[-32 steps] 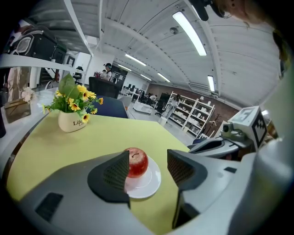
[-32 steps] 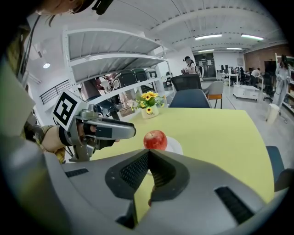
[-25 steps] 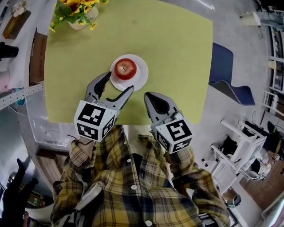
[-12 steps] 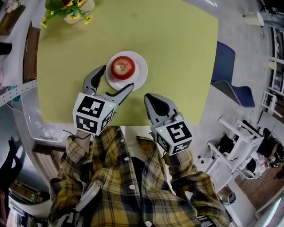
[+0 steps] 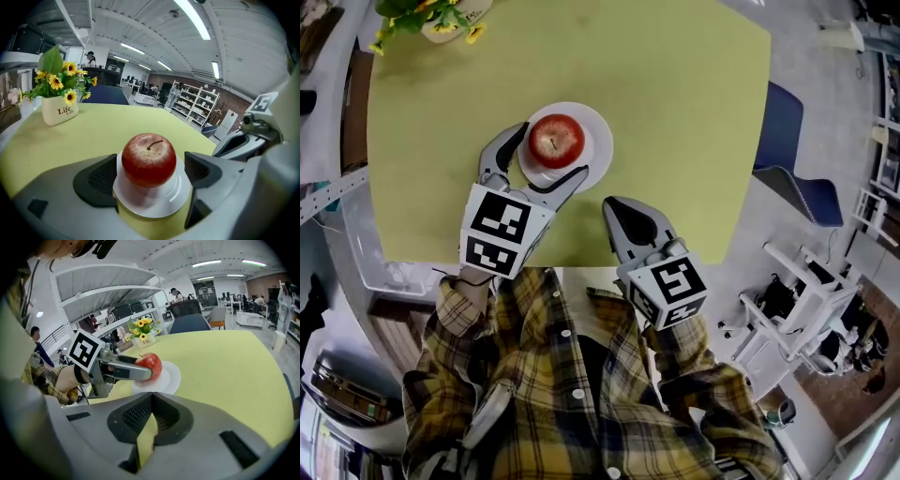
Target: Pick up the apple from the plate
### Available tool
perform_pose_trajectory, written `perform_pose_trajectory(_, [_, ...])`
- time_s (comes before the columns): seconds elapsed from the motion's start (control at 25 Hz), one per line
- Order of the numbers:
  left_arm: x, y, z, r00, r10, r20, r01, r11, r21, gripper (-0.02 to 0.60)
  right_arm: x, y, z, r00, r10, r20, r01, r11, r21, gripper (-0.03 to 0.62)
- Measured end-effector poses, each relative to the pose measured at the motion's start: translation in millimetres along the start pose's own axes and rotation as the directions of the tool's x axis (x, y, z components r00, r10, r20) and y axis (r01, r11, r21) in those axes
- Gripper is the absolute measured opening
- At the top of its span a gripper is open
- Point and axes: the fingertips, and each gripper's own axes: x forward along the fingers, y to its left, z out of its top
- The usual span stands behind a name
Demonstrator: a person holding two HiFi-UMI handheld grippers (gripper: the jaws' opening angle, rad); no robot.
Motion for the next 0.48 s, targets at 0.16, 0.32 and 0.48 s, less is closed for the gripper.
perform_pose_trajectory(0.16, [7.2, 3.0, -3.6, 1.0, 0.001, -0.006, -0.001, 1.0, 0.012, 0.436, 5.0, -2.0, -8.4, 1.0, 0.002, -0.011, -0.001, 1.0, 0.012, -0.003])
perform_pose_trajectory(0.32, [11.7, 1.7, -3.4, 1.0, -0.002, -0.019, 0.002, 1.0, 0.014, 0.436, 3.9, -5.0, -10.2, 1.0, 0.0, -0.012, 0.0, 1.0, 0.024, -0.003])
perform_pose_trajectory(0.48, [11.9, 1.8, -1.7, 1.0, 0.004, -0.025, -0.003, 1.0, 0.025, 0.436, 3.8, -5.7, -9.2, 1.0, -0.001, -0.008, 0.001, 0.999, 0.039, -0.003])
